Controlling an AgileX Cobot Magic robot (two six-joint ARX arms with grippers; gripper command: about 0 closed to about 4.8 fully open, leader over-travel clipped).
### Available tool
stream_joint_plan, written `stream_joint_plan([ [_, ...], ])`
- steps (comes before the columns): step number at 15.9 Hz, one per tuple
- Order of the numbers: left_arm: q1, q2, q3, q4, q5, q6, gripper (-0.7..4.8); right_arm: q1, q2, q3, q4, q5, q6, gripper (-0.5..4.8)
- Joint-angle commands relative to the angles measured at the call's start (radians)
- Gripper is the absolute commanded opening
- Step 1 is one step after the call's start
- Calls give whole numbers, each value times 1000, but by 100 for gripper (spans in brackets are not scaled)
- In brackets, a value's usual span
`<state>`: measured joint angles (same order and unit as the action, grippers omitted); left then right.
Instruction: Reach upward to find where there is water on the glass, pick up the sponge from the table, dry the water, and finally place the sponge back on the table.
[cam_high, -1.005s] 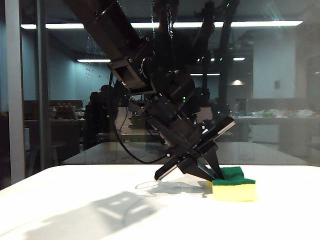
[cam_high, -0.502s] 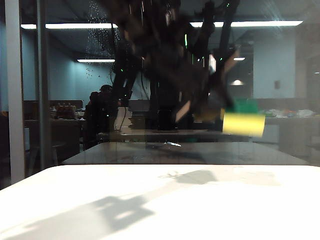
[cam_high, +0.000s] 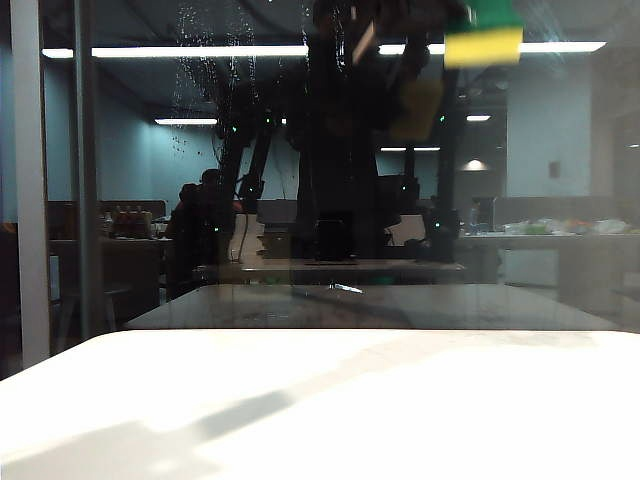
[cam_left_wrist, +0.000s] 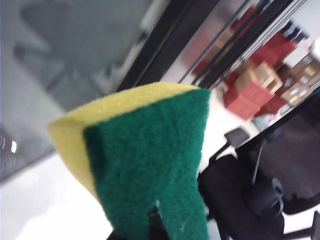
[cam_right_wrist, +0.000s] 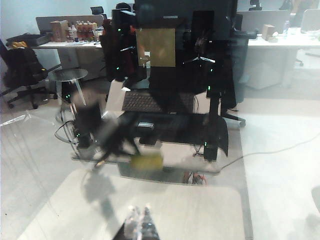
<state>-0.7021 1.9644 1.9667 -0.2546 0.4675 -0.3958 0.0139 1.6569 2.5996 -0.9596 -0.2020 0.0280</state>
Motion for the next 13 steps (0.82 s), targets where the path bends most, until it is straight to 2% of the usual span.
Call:
stream_joint_plan([
  [1,7,-9,101,-5,0,51,-6,0,-5,5,14,2,-3,-5],
  [4,9,-8,221,-8,-62,123,-6,0,-5,5,14,2,-3,-5],
  [8,55,-8,412,-39,-109,220,-6,0,-6,5,14,2,-2,-5],
  [13,118,-8,543,-33,-169,276,-6,0,-6,5,15,2,-3,-5],
])
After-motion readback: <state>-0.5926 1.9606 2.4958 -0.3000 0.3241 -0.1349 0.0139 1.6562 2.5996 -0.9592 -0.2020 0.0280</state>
